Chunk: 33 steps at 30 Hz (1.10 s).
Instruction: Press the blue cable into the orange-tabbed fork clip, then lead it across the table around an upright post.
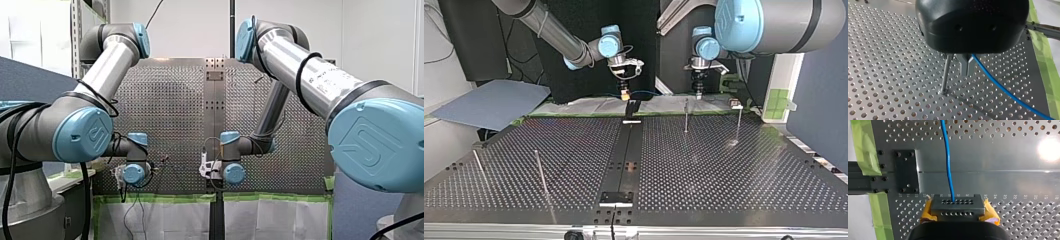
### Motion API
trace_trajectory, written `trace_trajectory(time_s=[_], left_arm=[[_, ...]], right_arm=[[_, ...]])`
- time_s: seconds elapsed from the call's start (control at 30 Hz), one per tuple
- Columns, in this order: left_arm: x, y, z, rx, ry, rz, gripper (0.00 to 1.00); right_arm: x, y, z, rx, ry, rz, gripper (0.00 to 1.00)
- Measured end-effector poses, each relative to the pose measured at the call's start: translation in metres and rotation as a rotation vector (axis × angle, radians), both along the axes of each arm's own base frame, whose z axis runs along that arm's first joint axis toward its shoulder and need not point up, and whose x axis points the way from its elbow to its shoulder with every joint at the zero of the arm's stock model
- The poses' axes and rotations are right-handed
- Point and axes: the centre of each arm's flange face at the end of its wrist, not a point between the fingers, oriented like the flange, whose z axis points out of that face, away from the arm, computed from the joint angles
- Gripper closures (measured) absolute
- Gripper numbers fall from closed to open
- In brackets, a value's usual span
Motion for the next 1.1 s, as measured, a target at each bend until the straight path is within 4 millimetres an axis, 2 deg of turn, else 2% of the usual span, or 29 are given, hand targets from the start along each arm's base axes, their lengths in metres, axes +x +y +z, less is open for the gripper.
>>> trace_trajectory(time_s=[0.6, 0.87, 1.1], left_arm=[[0.028, 0.002, 0.006, -0.005, 0.005, -0.005, 1.0], [0.052, 0.006, 0.013, -0.014, 0.009, -0.01, 1.0], [0.061, 0.013, 0.014, -0.03, 0.046, -0.014, 1.0]], right_arm=[[0.005, -0.014, 0.009, 0.007, 0.008, -0.009, 1.0], [-0.002, -0.024, 0.01, 0.005, 0.007, -0.026, 1.0], [-0.007, -0.031, 0.01, 0.001, 0.011, -0.038, 1.0]])
